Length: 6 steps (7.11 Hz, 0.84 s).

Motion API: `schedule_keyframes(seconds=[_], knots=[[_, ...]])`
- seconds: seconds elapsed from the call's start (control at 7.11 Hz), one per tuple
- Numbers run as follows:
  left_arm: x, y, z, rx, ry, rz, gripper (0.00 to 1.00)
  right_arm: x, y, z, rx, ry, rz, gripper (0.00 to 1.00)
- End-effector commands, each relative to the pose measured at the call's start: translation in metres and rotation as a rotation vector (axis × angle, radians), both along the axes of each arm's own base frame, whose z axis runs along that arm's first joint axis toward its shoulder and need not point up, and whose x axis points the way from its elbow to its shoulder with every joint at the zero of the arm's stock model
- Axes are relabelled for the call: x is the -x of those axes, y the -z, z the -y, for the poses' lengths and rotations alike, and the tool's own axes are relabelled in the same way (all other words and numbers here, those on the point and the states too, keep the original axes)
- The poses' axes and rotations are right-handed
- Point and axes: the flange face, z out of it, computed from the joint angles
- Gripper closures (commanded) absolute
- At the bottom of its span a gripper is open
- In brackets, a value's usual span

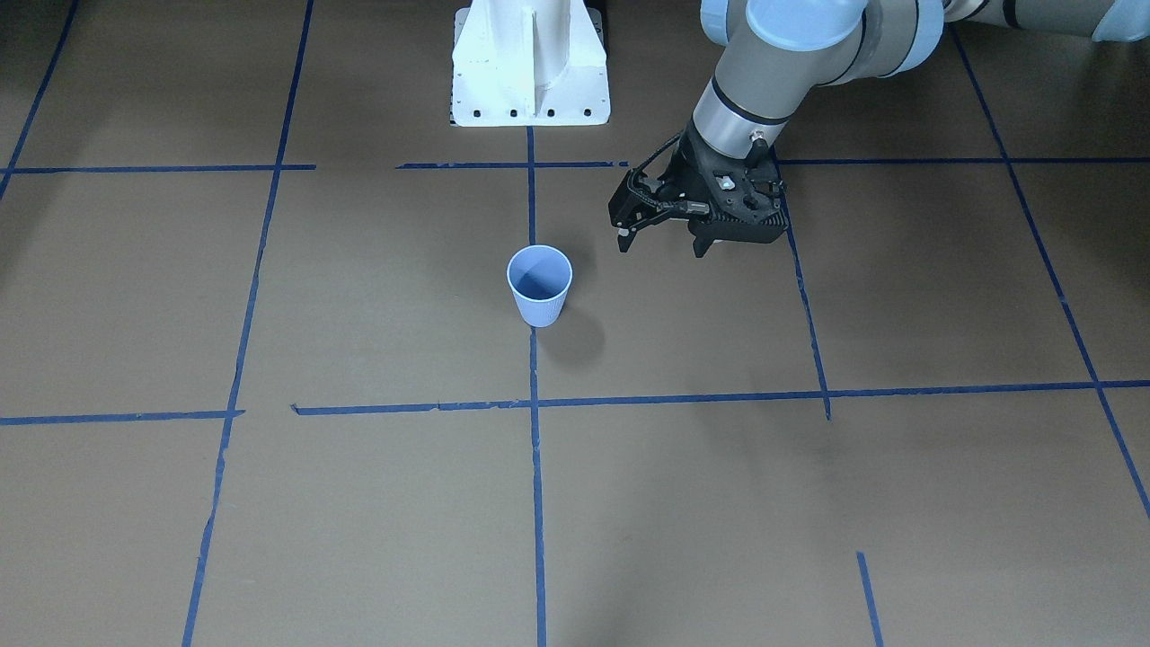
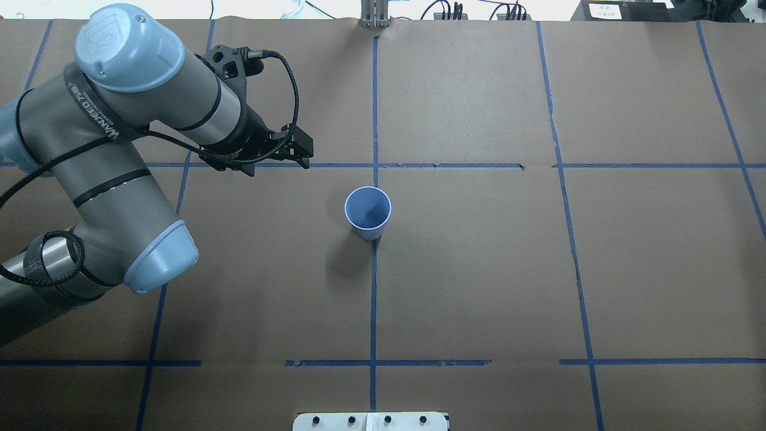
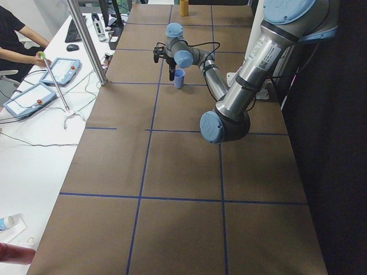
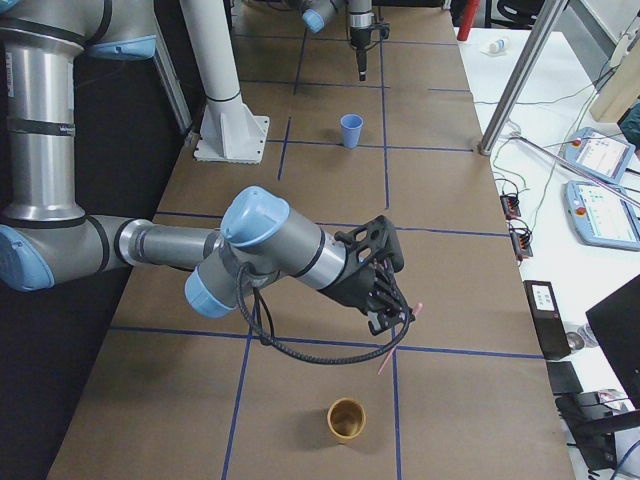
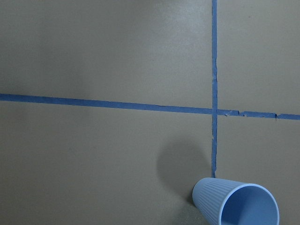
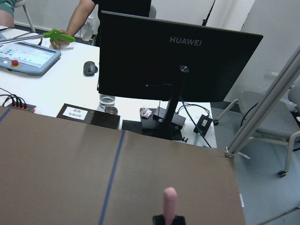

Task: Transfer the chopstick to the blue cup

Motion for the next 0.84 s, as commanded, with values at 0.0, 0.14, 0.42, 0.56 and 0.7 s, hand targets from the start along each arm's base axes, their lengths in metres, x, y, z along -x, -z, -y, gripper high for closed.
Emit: schedule_keyframes(seconds=[0.0, 0.14, 0.42, 0.56, 0.7], knots=[[0.006, -0.003, 0.003, 0.000, 0.010, 0.004, 0.00, 0.068, 0.072, 0.039, -0.043, 0.072, 0.102, 1.00], [0.009, -0.004, 0.006, 0.000, 0.016, 0.005, 0.00, 0.108, 0.107, 0.069, -0.050, 0.111, 0.175, 1.00], [0.014, -0.005, 0.009, -0.004, 0.022, 0.006, 0.00, 0.191, 0.201, 0.118, -0.097, 0.217, 0.291, 1.00], [0.020, -0.013, 0.011, 0.000, 0.029, 0.012, 0.00, 0.225, 0.233, 0.122, -0.115, 0.268, 0.327, 1.00], [0.033, -0.021, 0.018, 0.005, 0.050, 0.019, 0.00, 0.290, 0.271, 0.120, -0.117, 0.357, 0.400, 1.00]])
